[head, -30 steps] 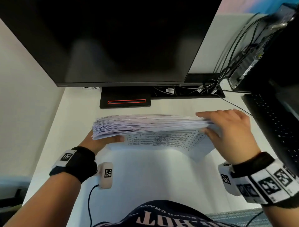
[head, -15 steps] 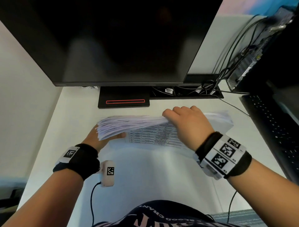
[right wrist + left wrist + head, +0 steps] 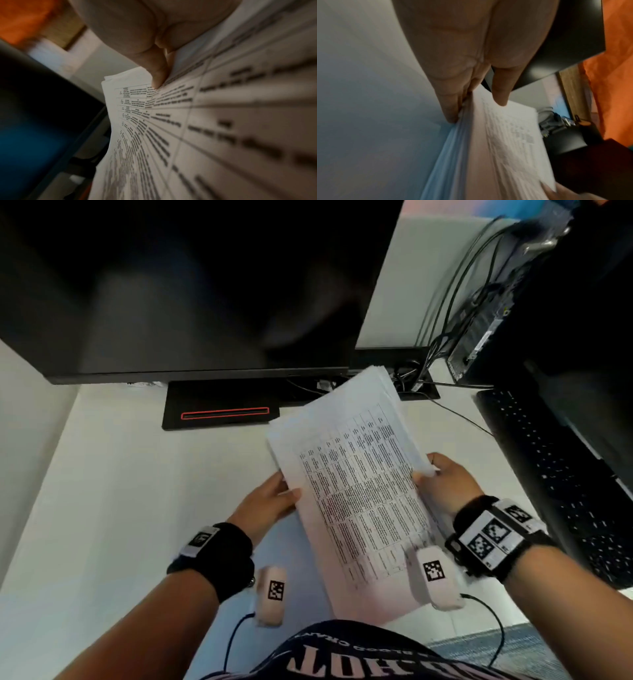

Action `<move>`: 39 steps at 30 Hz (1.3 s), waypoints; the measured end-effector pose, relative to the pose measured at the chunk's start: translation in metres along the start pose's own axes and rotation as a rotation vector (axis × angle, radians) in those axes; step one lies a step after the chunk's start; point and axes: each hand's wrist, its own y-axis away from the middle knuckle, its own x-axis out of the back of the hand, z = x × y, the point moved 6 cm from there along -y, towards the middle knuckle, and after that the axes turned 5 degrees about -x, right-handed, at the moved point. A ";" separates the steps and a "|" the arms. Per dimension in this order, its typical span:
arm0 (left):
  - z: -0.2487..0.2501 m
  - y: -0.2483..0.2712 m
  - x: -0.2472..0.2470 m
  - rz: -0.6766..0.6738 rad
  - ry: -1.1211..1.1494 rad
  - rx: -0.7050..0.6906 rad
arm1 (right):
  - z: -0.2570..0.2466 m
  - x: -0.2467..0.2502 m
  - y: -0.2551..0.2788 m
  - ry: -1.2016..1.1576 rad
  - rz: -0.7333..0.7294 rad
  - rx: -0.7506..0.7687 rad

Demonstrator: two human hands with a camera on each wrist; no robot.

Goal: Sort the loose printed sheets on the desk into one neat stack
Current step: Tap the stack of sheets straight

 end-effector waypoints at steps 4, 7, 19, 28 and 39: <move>-0.009 -0.009 -0.050 -0.137 -0.051 0.062 | 0.059 0.000 -0.032 -0.010 0.061 -0.197; -0.013 -0.011 -0.081 -0.228 -0.086 0.107 | 0.091 0.008 -0.051 -0.030 0.117 -0.278; -0.014 -0.048 -0.148 -0.197 -0.079 0.188 | 0.113 0.052 -0.111 0.266 0.118 -0.229; 0.003 -0.076 -0.157 -0.123 -0.121 0.174 | 0.103 0.060 -0.143 0.328 0.044 -0.191; -0.003 -0.082 -0.149 -0.060 -0.354 0.185 | 0.105 0.068 -0.140 0.370 0.017 -0.195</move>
